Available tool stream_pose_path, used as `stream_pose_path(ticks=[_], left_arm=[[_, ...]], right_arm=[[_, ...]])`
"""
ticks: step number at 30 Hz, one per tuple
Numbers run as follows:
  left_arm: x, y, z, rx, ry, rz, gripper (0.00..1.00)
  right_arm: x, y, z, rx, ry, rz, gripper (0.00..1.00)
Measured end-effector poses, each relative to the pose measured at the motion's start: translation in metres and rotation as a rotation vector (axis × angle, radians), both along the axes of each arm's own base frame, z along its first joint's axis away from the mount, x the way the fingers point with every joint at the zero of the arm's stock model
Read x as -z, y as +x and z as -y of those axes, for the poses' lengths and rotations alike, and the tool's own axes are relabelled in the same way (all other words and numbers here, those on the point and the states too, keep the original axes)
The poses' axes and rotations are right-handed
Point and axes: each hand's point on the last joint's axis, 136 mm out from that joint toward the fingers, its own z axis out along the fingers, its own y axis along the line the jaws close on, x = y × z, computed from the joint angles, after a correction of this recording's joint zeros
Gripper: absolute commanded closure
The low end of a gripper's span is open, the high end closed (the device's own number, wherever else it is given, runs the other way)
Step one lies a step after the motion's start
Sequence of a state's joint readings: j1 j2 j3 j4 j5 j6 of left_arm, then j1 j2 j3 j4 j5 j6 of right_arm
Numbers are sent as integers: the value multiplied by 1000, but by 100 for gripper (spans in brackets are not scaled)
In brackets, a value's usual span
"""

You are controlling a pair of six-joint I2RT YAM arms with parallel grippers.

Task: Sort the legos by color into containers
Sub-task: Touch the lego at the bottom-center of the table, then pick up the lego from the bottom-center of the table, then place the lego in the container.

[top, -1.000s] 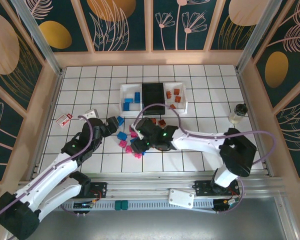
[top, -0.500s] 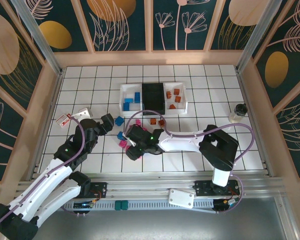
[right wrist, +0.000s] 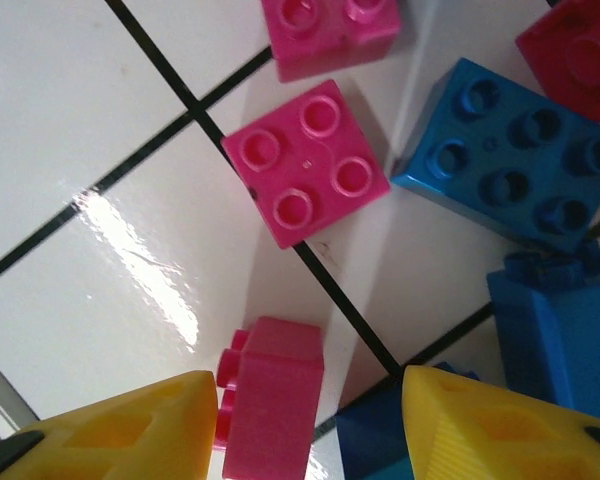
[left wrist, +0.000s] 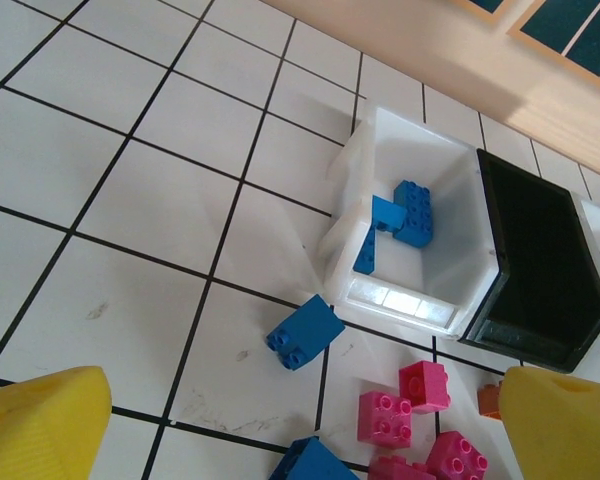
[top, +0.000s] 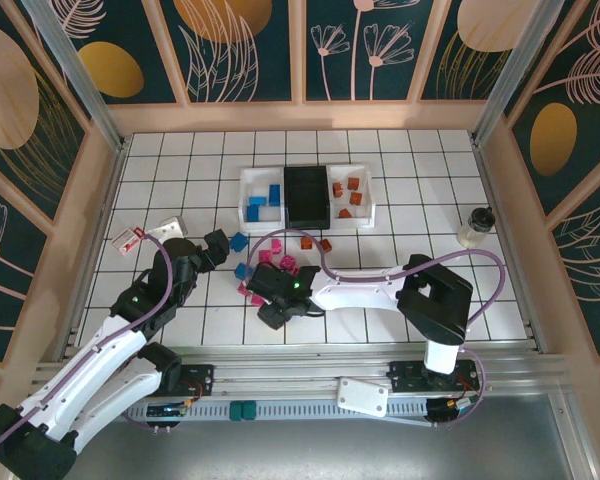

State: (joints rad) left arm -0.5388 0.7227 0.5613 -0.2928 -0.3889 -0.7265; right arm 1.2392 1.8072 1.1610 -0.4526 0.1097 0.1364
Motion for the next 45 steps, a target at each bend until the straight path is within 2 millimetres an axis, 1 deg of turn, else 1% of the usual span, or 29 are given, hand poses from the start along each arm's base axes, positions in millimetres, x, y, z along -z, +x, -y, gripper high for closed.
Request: stream_pose_path(ticks=[2,4,7,9,13,16,18,22,26,30,34,37,40,41,43,45], left_arm=[[1,0,1,4,-1,-3,1],[1,-1,2,9,-4,-4,1],[2,-1,2,12,-5,-6,1],[2,-1,2,12,-5,-5,1],[2,-1,2,12,-5,-5,2],[1,-1,2,12,-6,-3,1],[1,-1,2,12,-6,-3,1],[1,-1,2,12,-6,-3,1],[1,-1,2,12,-7,-4,1],[2,-1,3,17,-8,-6,1],[3,0,4,19,-6,-13,1],[5,0,5,21,-5,-17,2],[5,0,5,22,-5,-19,2],[6,0,5,22,-4,-20,2],[8,0,6,26,-4,-26,1],[10,0,7,32,-6,-30,1]], right_arm=[[-2,1,2,2,-16,13,43],[-6,2,0,1,-14,20,40],[-16,3,-11,-4,15,30,39],[-20,5,-18,-8,27,35,39],[-9,5,-17,-8,7,28,39],[2,2,-12,-9,-21,15,41],[8,0,-8,-12,-36,5,44],[11,-3,-10,-21,-31,-11,49],[12,-4,-15,-29,-13,-13,63],[19,-9,-11,-34,-21,-42,73],[16,-9,-16,-35,14,-47,77],[2,-3,-16,-22,59,-35,78],[-32,15,-15,16,152,-2,79],[-47,27,-13,41,198,16,79],[-79,56,-8,107,292,56,79],[-110,100,8,206,385,116,79]])
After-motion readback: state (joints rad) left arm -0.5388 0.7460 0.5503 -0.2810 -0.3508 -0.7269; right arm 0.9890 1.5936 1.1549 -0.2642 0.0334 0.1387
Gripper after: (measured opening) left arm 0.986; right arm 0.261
